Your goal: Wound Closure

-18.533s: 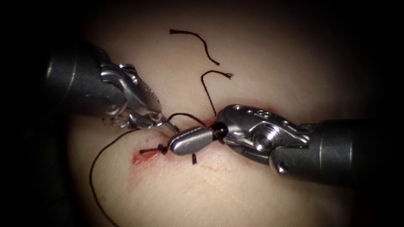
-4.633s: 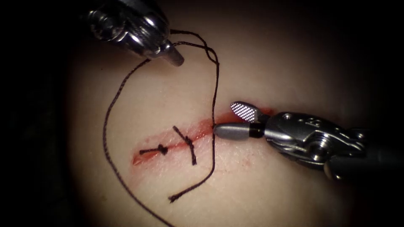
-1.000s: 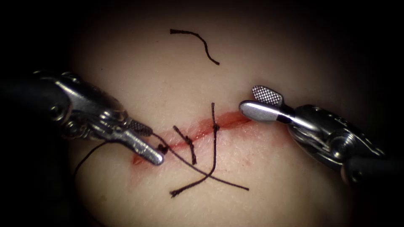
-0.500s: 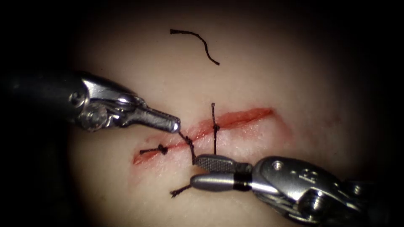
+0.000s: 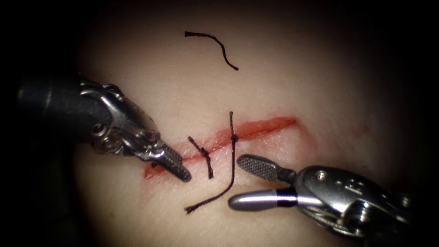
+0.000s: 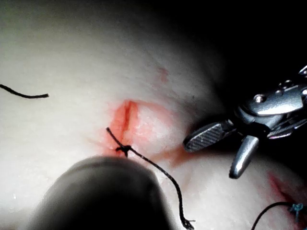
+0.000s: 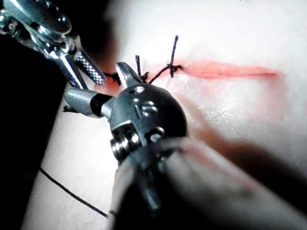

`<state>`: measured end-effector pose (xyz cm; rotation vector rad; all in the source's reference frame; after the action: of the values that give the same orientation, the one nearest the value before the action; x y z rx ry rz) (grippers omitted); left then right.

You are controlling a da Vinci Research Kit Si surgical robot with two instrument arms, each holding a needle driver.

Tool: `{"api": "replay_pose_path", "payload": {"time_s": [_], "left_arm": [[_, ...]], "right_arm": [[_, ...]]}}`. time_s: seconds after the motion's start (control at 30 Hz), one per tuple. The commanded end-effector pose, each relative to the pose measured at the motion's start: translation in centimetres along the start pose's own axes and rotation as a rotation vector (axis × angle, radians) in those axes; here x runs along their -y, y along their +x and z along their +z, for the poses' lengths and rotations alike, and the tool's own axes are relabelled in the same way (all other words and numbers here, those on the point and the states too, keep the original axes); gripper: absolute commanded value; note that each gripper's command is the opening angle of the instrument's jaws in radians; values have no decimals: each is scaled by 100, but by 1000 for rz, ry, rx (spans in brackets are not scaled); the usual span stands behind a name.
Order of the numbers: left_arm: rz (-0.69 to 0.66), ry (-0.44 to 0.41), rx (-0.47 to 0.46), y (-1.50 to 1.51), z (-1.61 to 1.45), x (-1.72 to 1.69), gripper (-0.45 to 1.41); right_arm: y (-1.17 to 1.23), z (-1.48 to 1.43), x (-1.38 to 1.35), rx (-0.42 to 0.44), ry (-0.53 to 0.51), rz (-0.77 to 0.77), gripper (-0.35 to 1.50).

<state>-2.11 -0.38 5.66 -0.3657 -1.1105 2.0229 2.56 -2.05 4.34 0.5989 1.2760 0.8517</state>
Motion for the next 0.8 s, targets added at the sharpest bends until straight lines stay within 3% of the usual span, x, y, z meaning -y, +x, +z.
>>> {"api": "replay_pose_path", "payload": {"time_s": [0.03,0.2,0.23,0.37,0.5,0.6,0.67,0.8], "left_arm": [[-34,3,8,2,13,-6,41],[-52,-94,44,-2,33,-30,52],[-77,-155,53,-1,37,-35,54],[-151,-261,-19,8,37,-31,61],[-181,-257,-53,12,33,-22,61],[-223,-255,-60,15,31,-16,47],[-264,-254,-56,14,33,-16,24],[-274,-254,-55,14,44,-17,24]], "right_arm": [[3,2,-4,-1,1,-3,99],[11,-15,-16,-8,-10,14,93],[15,-21,-23,-15,-24,19,91],[16,-29,-37,-22,-37,21,89],[15,-29,-39,-22,-38,20,89],[15,-29,-37,-22,-37,20,89],[15,-29,-37,-22,-37,20,89],[15,-29,-37,-22,-37,20,89]]}}
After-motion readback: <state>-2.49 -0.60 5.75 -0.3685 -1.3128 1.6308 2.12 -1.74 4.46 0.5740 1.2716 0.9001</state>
